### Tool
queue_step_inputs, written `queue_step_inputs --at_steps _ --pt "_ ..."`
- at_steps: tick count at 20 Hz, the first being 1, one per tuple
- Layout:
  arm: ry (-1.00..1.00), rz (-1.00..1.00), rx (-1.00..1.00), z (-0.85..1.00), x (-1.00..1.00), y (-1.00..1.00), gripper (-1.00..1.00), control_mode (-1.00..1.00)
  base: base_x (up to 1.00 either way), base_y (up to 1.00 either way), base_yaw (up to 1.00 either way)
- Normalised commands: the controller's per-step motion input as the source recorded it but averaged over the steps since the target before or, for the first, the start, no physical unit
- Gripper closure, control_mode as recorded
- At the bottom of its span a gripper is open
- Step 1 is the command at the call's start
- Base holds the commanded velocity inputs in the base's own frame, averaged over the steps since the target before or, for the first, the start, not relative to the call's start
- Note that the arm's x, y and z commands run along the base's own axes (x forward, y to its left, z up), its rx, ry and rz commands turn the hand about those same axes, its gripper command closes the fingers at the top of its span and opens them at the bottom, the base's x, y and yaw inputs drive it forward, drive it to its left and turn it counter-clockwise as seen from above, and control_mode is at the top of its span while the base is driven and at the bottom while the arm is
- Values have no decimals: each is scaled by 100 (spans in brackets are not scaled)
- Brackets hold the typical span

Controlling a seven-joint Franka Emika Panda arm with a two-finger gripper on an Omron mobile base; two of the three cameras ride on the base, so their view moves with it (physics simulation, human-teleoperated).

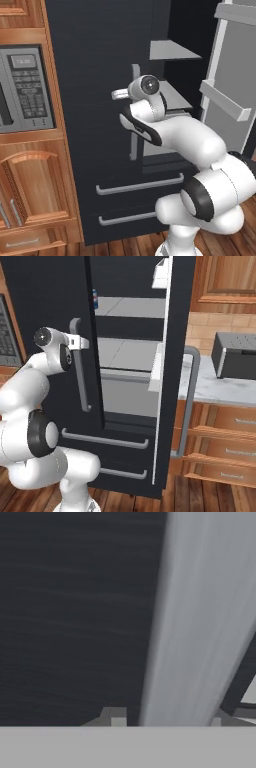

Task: Open the fridge, grab two sodas, and place both sodas inside the bowl with ice on the dining counter.

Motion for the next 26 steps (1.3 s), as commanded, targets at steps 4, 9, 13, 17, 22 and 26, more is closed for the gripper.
queue_step_inputs --at_steps 4,9,13,17,22,26 --pt "0 9 -5 -26 -29 100 100 -100 0 0 0" --pt "0 8 -6 -25 -32 100 100 -100 0 0 0" --pt "0 4 -4 -23 -39 100 100 -100 0 0 0" --pt "-2 0 -3 -18 -51 100 100 -100 0 0 0" --pt "-2 0 -1 -14 -52 100 100 -100 0 0 0" --pt "-2 0 -1 -26 -60 100 100 -100 0 0 0"
